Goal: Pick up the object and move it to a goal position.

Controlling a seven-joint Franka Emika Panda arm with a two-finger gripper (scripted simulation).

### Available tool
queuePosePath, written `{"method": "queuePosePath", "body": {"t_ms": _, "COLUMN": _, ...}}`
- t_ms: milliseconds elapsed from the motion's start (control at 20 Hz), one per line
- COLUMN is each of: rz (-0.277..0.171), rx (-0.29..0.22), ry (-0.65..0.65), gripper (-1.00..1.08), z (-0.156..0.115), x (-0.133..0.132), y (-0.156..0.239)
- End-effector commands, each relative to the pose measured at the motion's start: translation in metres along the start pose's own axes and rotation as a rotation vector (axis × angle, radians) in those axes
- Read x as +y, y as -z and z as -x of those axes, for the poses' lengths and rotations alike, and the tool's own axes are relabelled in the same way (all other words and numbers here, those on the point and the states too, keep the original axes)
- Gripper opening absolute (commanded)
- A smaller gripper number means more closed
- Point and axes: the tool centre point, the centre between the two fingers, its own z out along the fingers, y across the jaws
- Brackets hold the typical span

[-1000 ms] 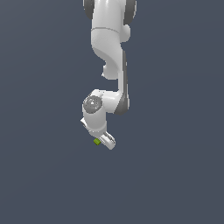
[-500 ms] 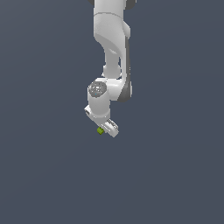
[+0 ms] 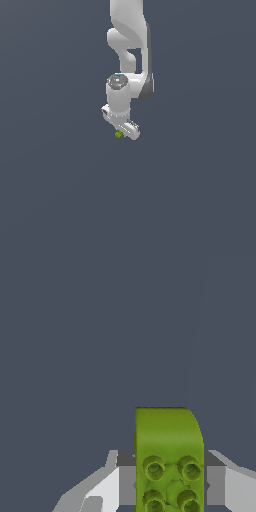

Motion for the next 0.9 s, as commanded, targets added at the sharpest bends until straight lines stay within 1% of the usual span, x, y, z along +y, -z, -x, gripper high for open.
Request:
{"method": "queuePosePath", "body": {"t_ms": 0, "rz": -0.001, "rx": 0.000, "ry": 0.000, "gripper": -1.00, "z": 0.015, "x": 0.007, "y": 0.008}}
{"method": "queuePosePath", "body": {"t_ms": 250, "rz": -0.001, "rx": 0.000, "ry": 0.000, "gripper": -1.00, "z": 0.038, "x": 0.017, "y": 0.021}}
{"method": "queuePosePath", "body": {"t_ms": 450, "rz": 0.000, "rx": 0.001, "ry": 0.000, "gripper": -1.00, "z": 0.051, "x": 0.023, "y": 0.029}}
{"method": "queuePosePath", "body": {"t_ms": 850, "rz": 0.000, "rx": 0.001, "ry": 0.000, "gripper": -1.00, "z": 0.060, "x": 0.027, "y": 0.036}}
